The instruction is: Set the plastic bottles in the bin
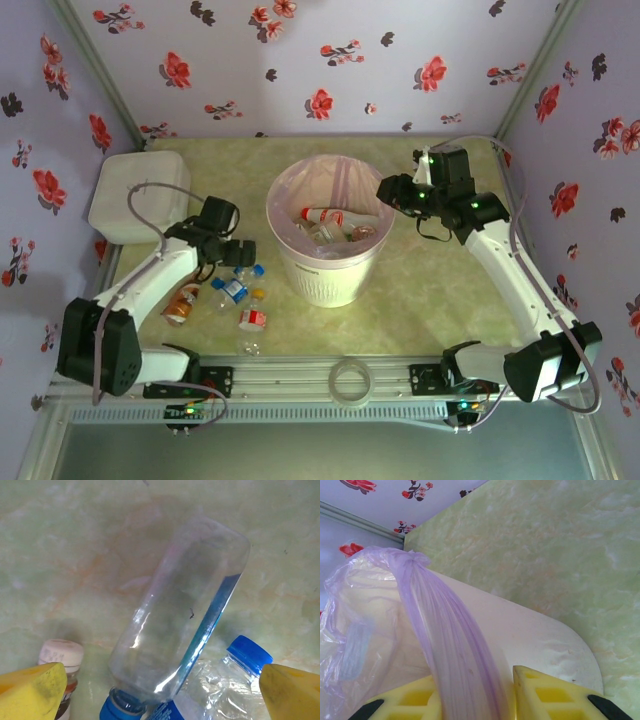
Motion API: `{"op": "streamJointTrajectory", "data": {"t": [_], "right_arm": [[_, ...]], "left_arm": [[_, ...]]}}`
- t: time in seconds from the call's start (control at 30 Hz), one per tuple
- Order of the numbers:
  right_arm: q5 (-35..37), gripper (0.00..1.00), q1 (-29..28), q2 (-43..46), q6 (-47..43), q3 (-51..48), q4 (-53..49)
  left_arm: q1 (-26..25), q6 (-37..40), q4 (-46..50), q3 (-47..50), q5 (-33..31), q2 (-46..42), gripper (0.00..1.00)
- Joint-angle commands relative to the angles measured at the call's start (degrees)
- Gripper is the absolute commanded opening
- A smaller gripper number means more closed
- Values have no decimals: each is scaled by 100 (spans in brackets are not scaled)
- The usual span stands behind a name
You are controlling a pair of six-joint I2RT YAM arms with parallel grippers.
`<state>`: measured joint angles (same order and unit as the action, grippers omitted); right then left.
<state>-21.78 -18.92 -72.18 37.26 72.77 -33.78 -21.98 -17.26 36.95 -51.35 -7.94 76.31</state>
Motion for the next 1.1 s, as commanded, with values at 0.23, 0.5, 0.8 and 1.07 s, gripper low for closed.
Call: {"op": "streamJointTrajectory", "data": {"t": [0.23,0.5,0.8,1.07], "right_arm": [[26,32,-28,45,3,141,-49],[95,33,-30,122,-43,106,-105],[59,33,-20,84,-34,92,-59],[60,33,-17,100,-8,79,-40]], "left_arm": [[-13,112,-697,13,15,825,100],[35,25,-704,-266,48,1468,99],[43,-16,-759,-364,54,1663,87],[122,27,-654,-548,12,1739,72]]}}
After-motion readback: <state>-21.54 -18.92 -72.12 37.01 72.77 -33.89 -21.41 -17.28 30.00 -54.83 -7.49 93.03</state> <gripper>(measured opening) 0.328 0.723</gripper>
